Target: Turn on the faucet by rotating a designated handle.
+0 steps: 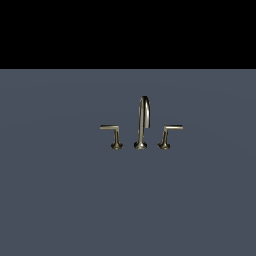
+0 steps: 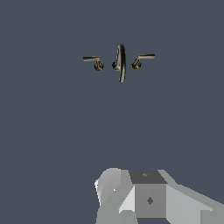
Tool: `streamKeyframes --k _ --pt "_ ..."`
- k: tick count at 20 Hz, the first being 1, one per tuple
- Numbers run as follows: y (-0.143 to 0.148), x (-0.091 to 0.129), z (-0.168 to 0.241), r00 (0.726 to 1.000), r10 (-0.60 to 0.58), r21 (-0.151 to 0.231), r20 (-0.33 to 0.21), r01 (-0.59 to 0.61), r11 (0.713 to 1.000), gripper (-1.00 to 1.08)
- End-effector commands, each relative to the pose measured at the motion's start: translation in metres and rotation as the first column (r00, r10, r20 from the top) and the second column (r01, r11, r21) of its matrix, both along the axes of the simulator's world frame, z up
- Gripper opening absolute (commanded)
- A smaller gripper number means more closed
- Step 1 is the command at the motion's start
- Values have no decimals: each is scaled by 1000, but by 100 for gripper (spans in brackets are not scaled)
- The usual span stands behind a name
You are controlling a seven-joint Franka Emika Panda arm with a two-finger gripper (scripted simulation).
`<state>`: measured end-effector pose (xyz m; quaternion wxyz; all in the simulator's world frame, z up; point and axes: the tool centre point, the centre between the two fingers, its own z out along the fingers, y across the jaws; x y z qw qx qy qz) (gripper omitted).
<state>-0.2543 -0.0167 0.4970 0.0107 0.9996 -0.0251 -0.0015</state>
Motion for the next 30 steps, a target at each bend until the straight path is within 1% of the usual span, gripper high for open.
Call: streamKeyframes --k 1,4,7,9,13,17,21,24,27,30 --pt "0 0 0 1000 0 0 0 0 1000 -100" --pt "-2 1 2 1000 -14 9 6 14 1000 -100" --pt "-9 3 7 999 -48 32 19 47 998 -100" --pt "-11 4 9 998 -59 40 24 58 998 -100" --pt "-11 4 9 998 -59 39 23 58 998 -100" --pt "-12 11 7 996 -82 40 23 81 996 -100" --pt "-15 25 3 992 -125 41 22 124 991 -100" --pt "-18 40 -2 985 -170 42 20 169 985 -100" --pt "-22 58 -9 974 -226 43 18 225 973 -100" --pt "-27 80 -19 956 -293 43 16 292 955 -100"
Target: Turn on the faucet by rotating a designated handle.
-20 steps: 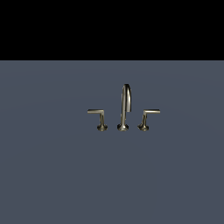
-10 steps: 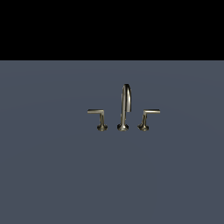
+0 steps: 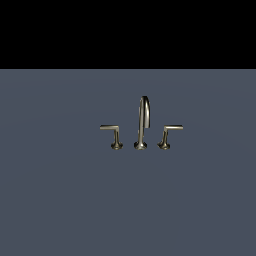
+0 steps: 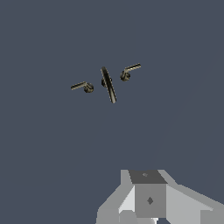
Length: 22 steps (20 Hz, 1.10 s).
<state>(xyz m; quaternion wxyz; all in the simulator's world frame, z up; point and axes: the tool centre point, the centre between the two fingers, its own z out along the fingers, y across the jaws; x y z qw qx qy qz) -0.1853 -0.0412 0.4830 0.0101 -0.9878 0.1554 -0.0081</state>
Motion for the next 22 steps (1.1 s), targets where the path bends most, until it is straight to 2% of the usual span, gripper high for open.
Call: streamKeyframes --k 1,6,11,16,22 --pt "-5 19 -10 998 -61 1 -2 61 998 -100" --pt "-16 59 -34 981 -193 2 -6 193 981 -100" --pt "-29 97 -63 947 -322 3 -10 322 947 -100" --pt "-43 133 -98 895 -445 2 -14 445 895 -100" --pt "-61 170 -146 812 -583 0 -18 583 813 -100"
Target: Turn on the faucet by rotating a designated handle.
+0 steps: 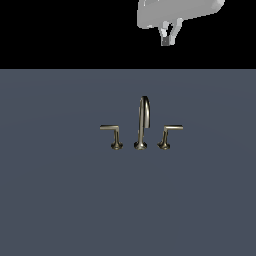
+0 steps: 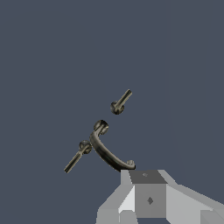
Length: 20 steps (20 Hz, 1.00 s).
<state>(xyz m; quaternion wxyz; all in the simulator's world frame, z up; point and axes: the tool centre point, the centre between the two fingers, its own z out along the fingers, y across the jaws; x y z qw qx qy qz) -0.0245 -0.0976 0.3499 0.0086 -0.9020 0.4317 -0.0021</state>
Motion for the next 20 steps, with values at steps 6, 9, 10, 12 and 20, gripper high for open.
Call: streamKeyframes --k 6,9,10,12,20 --pt "-23 40 -67 980 -201 -2 -5 201 980 -100" --pt "-33 53 -96 960 -278 -3 -6 278 960 -100" --pt "-36 57 -106 953 -304 -3 -7 304 953 -100" --pt "-42 64 -126 935 -354 -5 -8 354 935 -100" --pt "-64 83 -203 851 -525 -9 -11 525 851 -100"
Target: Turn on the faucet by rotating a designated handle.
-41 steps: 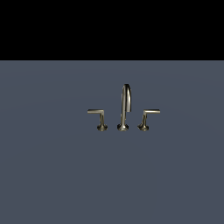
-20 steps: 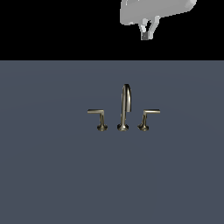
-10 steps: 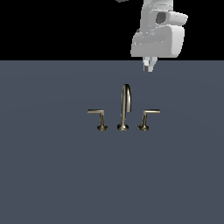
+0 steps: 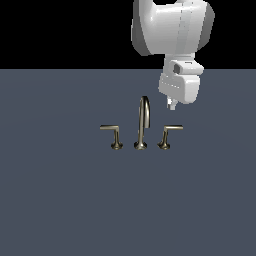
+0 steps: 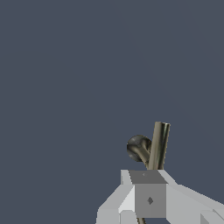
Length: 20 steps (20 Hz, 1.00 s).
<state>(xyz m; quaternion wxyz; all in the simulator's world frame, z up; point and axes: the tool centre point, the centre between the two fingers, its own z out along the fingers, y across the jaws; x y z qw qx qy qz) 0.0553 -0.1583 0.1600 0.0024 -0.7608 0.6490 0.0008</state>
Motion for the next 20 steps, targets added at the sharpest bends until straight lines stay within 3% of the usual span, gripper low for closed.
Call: streamKeyframes --k 1,10,20 --pt "-6 4 -21 999 -51 -2 0 51 999 -100" --pt "-17 8 -64 988 -154 -4 -2 154 988 -100" --pt "-21 2 -69 987 -164 -5 -3 164 987 -100"
